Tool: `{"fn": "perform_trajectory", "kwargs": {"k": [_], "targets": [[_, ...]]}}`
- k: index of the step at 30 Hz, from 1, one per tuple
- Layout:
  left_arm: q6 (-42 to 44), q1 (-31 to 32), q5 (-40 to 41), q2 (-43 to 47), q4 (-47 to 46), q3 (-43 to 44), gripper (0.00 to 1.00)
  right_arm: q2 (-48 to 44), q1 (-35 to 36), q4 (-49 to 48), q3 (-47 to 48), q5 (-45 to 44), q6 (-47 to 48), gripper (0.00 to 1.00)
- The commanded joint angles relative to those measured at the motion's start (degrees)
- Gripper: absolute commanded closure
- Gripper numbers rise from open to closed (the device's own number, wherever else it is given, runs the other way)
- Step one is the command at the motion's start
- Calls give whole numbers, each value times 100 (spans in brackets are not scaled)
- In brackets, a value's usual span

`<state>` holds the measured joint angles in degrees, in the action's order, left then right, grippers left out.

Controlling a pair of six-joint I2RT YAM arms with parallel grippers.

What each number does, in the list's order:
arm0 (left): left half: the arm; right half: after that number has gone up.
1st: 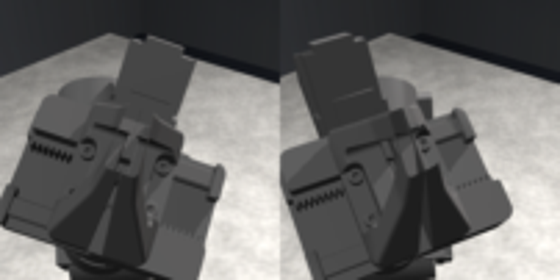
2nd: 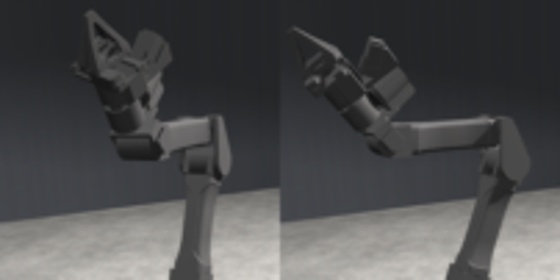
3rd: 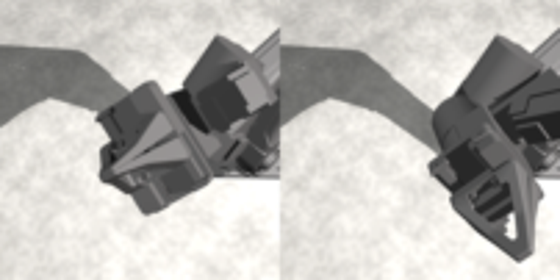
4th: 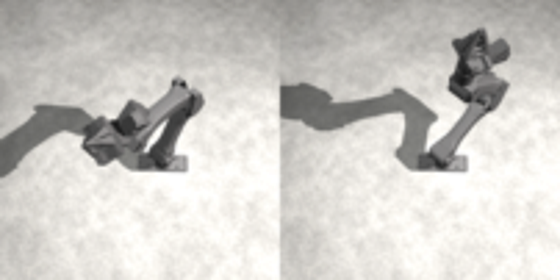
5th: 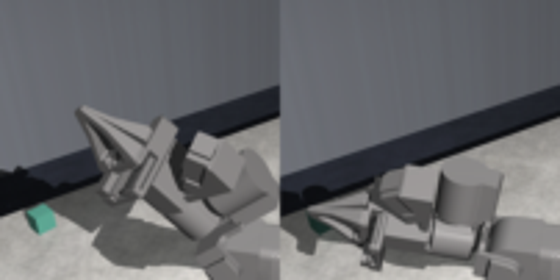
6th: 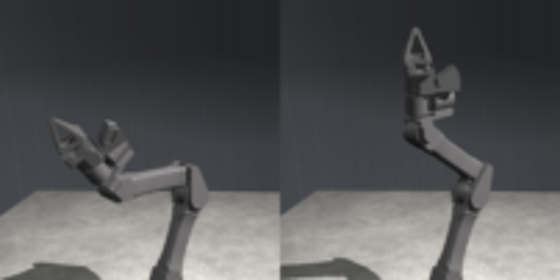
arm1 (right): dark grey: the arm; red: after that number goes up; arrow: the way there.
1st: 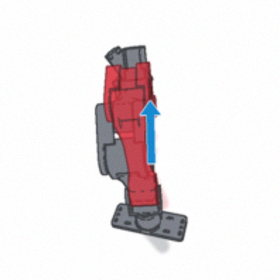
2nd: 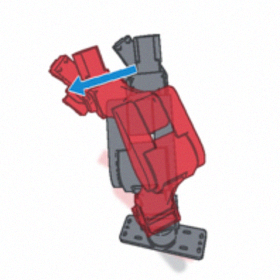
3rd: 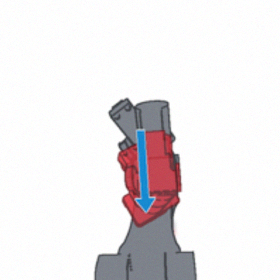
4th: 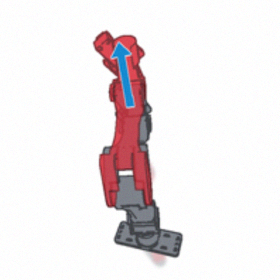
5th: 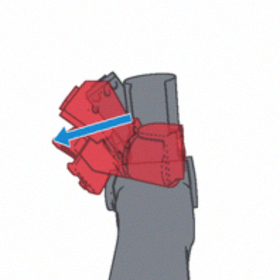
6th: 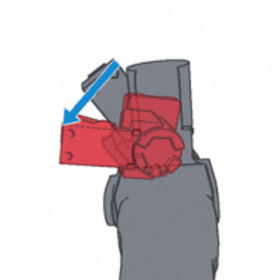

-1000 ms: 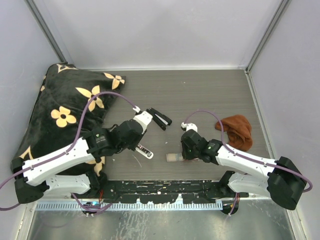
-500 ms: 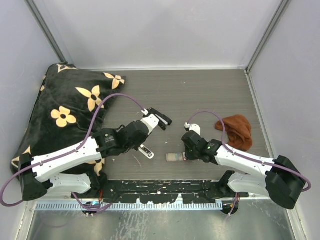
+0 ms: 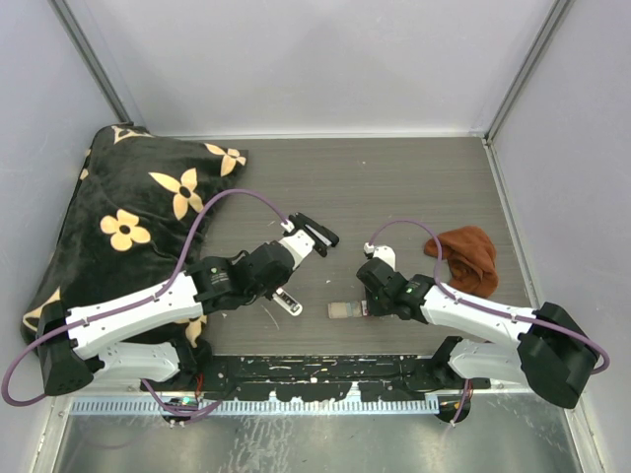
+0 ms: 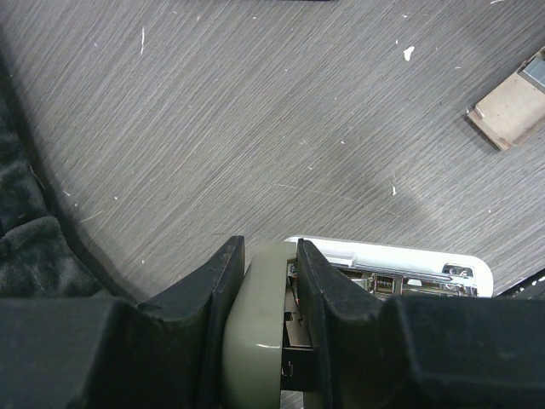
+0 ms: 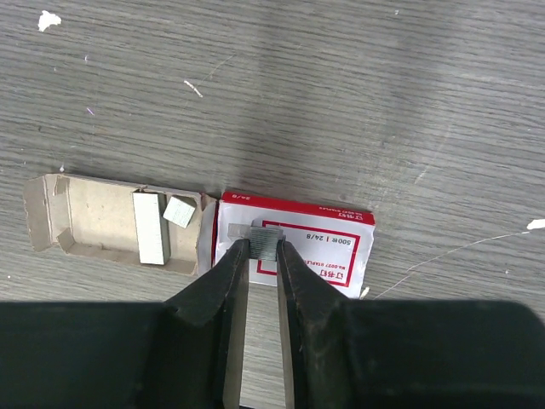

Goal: Load the staples into the stapler
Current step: Place the staple in the staple box, then adjust the stapler.

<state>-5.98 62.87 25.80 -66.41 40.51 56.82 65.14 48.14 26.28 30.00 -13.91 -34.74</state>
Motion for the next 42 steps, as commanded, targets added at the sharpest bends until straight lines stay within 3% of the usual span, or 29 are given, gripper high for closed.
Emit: {"fn": "perform_trajectory", "kwargs": {"k": [1, 14, 22, 25, 32, 42], "targets": [[88, -15, 140, 95, -387, 37, 100, 26, -24, 96, 199, -213, -139, 74], [96, -20, 75, 85, -439, -56, 100, -270, -24, 456, 449, -235, -106, 59], [-16, -20, -248, 68, -550, -36, 100, -1174, -24, 415, 835, 279, 140, 54], [-185, 42, -376, 38, -604, -35, 100, -1515, -24, -287, 701, 1016, -307, 52], [-393, 106, -436, 118, -749, -58, 100, -1843, 5, -3942, -708, 2839, -2070, 43], [-546, 107, -502, 258, -867, -92, 100, -1644, 73, -4546, -1087, 3631, -2485, 45]]}}
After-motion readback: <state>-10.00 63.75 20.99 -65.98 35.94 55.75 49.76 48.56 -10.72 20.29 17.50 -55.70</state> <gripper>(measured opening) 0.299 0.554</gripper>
